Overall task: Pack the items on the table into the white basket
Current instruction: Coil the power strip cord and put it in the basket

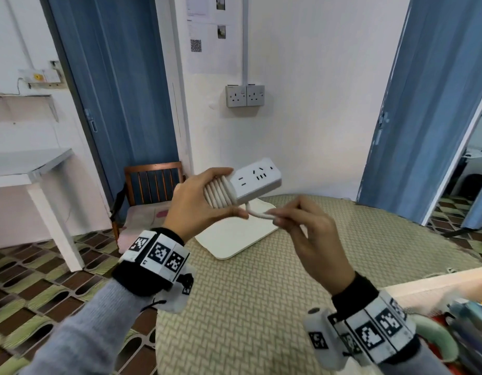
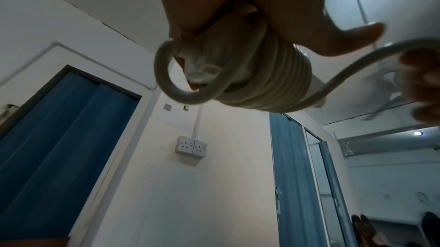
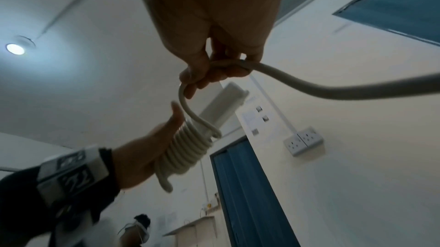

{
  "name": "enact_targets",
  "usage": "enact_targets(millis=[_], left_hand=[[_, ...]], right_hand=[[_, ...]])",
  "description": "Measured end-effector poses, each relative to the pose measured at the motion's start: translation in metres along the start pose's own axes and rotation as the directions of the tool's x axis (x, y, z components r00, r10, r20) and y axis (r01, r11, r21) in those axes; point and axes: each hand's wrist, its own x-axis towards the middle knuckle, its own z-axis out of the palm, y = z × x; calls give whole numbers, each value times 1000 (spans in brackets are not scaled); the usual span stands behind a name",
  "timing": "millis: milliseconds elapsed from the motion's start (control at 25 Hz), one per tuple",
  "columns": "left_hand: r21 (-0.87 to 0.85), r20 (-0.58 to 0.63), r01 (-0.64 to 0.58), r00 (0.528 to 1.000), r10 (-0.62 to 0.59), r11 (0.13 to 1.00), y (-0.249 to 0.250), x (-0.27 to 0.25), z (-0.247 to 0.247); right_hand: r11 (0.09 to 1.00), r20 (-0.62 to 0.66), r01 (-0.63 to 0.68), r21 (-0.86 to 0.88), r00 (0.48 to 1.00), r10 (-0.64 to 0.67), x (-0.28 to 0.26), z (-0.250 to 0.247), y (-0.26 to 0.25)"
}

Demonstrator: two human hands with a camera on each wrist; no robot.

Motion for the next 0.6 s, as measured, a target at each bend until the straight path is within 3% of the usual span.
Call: enact_targets(millis=[120, 280, 360, 440, 600], left_hand=[[226, 86, -121, 991, 104, 967, 7, -3, 14], [258, 18, -137, 990, 137, 956, 14, -10, 30], [228, 7, -124, 992, 126, 966, 12, -12, 30], [217, 27, -115, 993, 112, 969, 10, -13, 28], [258, 109, -86, 992, 59, 962, 12, -18, 29]], right_hand=[[994, 16, 56, -89, 998, -55, 30, -3, 2], [956, 4, -24, -292, 1000, 27, 50, 4, 27], [957, 63, -219, -188, 970, 234, 53, -4, 36], [913, 214, -407, 38, 896, 390, 49, -4, 33], [920, 53, -362, 150, 932, 358, 37, 4, 25]])
